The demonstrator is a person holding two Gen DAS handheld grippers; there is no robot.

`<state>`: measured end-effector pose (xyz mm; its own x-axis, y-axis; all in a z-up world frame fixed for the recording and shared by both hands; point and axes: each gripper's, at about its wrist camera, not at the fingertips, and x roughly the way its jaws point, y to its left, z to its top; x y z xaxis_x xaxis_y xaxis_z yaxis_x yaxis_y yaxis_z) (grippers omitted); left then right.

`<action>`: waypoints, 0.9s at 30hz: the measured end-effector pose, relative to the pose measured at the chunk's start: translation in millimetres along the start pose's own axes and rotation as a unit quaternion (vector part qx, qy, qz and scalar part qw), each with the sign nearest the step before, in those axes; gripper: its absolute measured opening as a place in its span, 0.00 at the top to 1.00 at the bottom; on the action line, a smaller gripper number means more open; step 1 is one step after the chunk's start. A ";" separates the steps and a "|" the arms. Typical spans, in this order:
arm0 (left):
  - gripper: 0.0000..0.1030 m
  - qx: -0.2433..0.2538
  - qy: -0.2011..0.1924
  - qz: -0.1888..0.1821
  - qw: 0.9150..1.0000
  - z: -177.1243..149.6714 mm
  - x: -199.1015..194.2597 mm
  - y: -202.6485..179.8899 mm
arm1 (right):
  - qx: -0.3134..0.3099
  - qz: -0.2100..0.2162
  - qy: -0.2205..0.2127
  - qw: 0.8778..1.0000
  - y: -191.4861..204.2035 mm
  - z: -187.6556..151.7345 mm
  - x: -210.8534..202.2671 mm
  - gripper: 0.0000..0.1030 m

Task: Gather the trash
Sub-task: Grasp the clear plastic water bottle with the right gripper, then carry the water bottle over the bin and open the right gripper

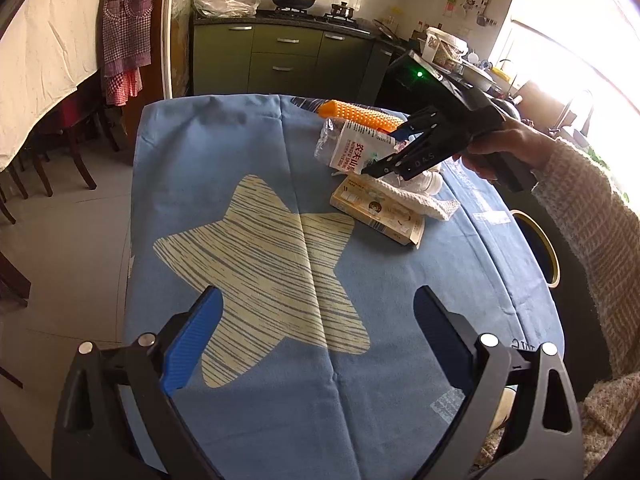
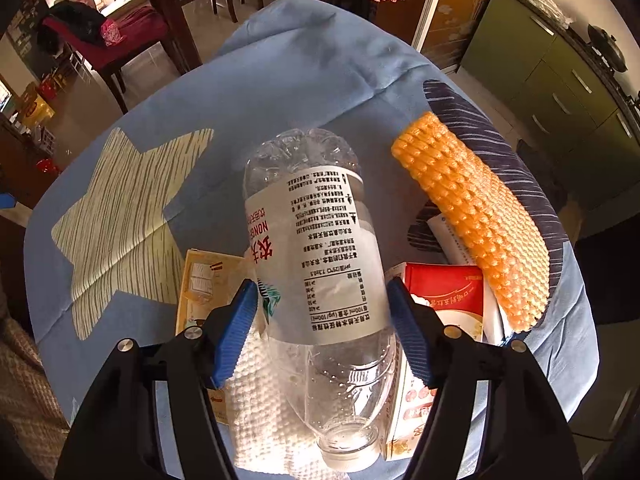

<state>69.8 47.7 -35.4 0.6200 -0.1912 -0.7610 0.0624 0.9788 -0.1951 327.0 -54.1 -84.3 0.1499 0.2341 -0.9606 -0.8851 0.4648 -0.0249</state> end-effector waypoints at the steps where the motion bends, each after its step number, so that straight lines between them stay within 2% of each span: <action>1: 0.11 0.000 0.001 0.000 1.000 -0.5 0.5 -0.2 | -0.004 -0.007 -0.003 1.000 2.5 0.8 1.4 0.31; 3: 0.11 -0.001 0.002 -0.001 1.000 -1.5 1.9 0.4 | 0.008 -0.009 -0.010 1.000 1.0 1.7 1.2 0.36; 8: 0.11 0.000 0.006 -0.002 1.000 -3.5 4.1 0.6 | 0.044 0.011 -0.053 0.998 -3.9 -5.5 -10.9 0.37; 13: 0.11 -0.005 0.006 -0.003 1.000 -3.3 4.5 1.6 | 0.066 0.020 -0.103 0.992 -0.7 -15.0 -41.1 0.38; 18: 0.11 0.009 0.006 -0.006 1.000 -2.7 3.5 -8.0 | 0.093 0.005 -0.140 0.986 -1.1 -36.4 -81.4 0.38; 22: 0.11 0.027 0.008 -0.015 0.999 -2.3 4.7 -22.5 | 0.136 -0.022 -0.150 0.979 -16.5 -85.9 -116.0 0.40; 25: 0.11 0.041 0.009 -0.026 0.999 -1.5 7.1 -35.4 | 0.198 -0.056 -0.143 0.968 -40.9 -151.3 -136.2 0.41; 27: 0.11 0.050 0.010 -0.034 0.998 -1.1 9.3 -44.5 | 0.250 -0.073 -0.135 0.956 -61.3 -202.0 -145.5 0.41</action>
<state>72.0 2.2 -34.5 0.5959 -0.2583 -0.7604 0.1824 0.9656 -0.1851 270.4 -289.2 1.1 0.4244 0.3163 -0.8484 -0.5353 0.8434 0.0467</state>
